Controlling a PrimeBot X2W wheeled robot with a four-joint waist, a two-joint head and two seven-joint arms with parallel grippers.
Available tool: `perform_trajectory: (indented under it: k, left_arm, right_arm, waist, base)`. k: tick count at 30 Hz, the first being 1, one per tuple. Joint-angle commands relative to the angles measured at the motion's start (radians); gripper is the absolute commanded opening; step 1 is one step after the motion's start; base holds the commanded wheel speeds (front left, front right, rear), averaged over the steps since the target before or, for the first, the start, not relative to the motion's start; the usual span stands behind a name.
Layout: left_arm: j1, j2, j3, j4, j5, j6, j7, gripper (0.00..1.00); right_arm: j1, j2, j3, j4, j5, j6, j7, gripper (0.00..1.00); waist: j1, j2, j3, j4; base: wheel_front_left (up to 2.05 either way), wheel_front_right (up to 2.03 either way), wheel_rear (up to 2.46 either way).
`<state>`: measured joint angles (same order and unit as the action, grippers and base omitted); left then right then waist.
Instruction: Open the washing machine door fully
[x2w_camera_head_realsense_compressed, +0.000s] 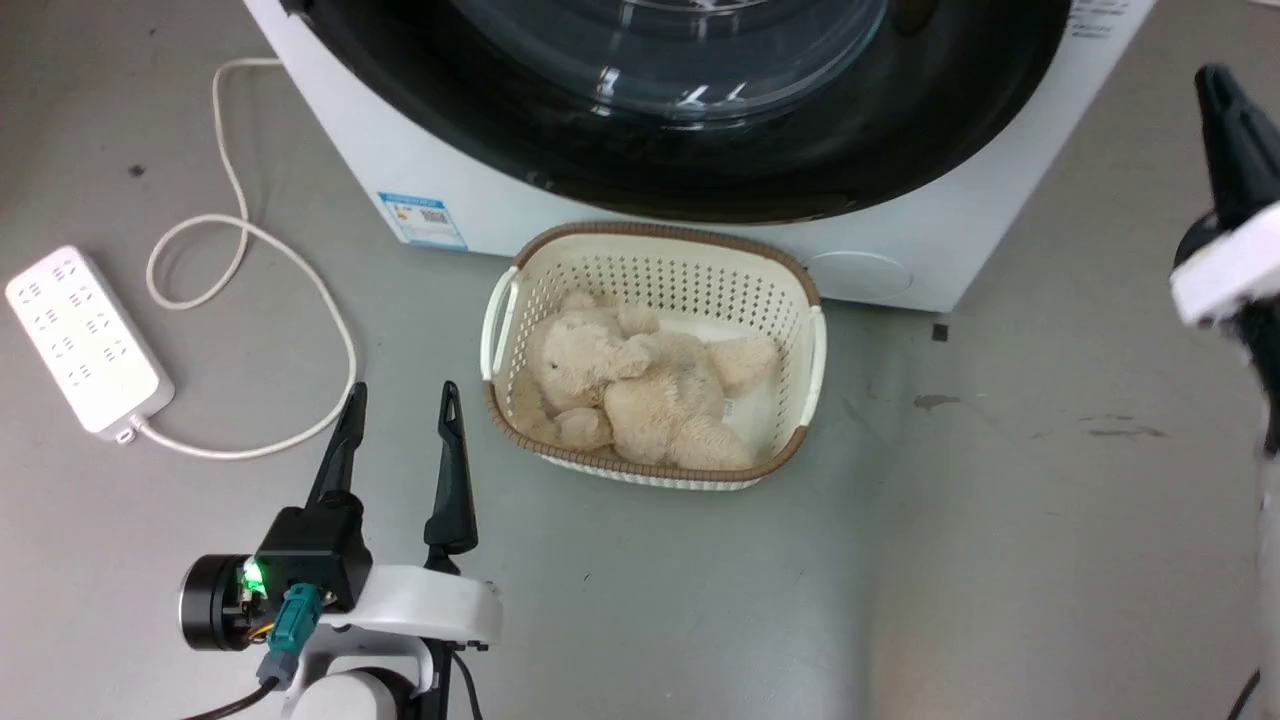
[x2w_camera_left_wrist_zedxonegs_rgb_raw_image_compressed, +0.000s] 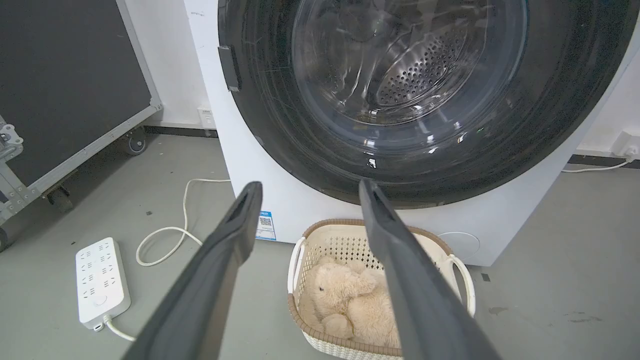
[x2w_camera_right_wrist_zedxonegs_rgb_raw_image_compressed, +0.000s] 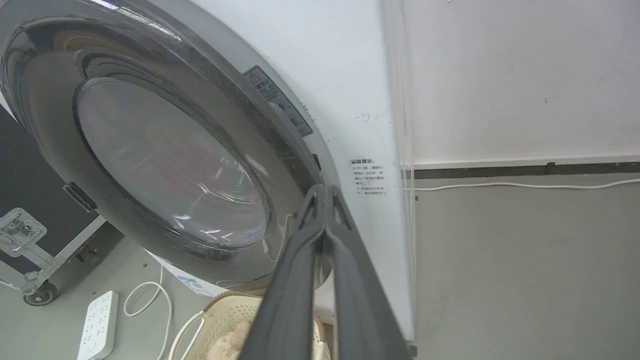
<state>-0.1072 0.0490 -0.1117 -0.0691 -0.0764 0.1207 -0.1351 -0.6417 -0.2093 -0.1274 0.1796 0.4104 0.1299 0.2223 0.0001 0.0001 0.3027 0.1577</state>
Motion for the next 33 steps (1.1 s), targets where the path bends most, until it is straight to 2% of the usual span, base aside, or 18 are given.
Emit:
perform_trajectory:
  k: [1, 14, 15, 23, 25, 27, 28, 33]
  left_arm:
    - [-0.021, 0.001, -0.006, -0.006, -0.010, 0.008, -0.015, 1.00]
    - [-0.050, 0.001, -0.035, -0.025, -0.036, 0.035, -0.042, 1.00]
    - [-0.056, 0.001, -0.039, -0.028, -0.038, 0.038, -0.048, 1.00]
    - [-0.072, 0.001, -0.063, -0.033, -0.047, 0.051, -0.063, 1.00]
    - [-0.088, 0.001, -0.078, -0.041, -0.054, 0.062, -0.073, 1.00]
    - [-0.091, 0.001, -0.081, -0.042, -0.057, 0.064, -0.075, 1.00]
    - [-0.106, 0.001, -0.093, -0.046, -0.069, 0.073, -0.084, 1.00]
    - [-0.121, 0.001, -0.103, -0.047, -0.074, 0.083, -0.092, 1.00]
  right_arm:
    - [-0.069, 0.007, -0.027, 0.042, 0.044, 0.000, 0.036, 0.00]
    - [-0.305, 0.001, -0.129, 0.225, 0.184, 0.001, 0.229, 0.00]
    - [-0.351, -0.008, -0.142, 0.263, 0.201, 0.001, 0.282, 0.00]
    - [-0.452, -0.024, -0.205, 0.345, 0.243, 0.001, 0.370, 0.00]
    - [-0.532, -0.026, -0.242, 0.404, 0.258, 0.001, 0.447, 0.00]
    - [-0.545, -0.027, -0.242, 0.409, 0.257, 0.001, 0.465, 0.00]
    - [-0.587, -0.028, -0.257, 0.419, 0.264, 0.001, 0.510, 0.00]
    - [-0.610, -0.023, -0.279, 0.426, 0.286, 0.001, 0.555, 0.00]
  waist:
    - [-0.0001, -0.0001, 0.016, 0.014]
    - [-0.0001, -0.0001, 0.083, 0.073]
    - [-0.0001, -0.0001, 0.095, 0.084]
    - [-0.0001, -0.0001, 0.119, 0.110]
    - [-0.0001, -0.0001, 0.147, 0.125]
    - [-0.0001, -0.0001, 0.154, 0.128]
    - [-0.0001, -0.0001, 0.179, 0.142]
    - [-0.0001, -0.0001, 0.191, 0.153]
  base:
    - [0.00, 0.00, 0.00]
    - [0.00, 0.00, 0.00]
    - [0.00, 0.00, 0.00]
    - [0.00, 0.00, 0.00]
    - [0.00, 0.00, 0.00]
    - [0.00, 0.00, 0.00]
    - [0.00, 0.00, 0.00]
    - [0.00, 0.00, 0.00]
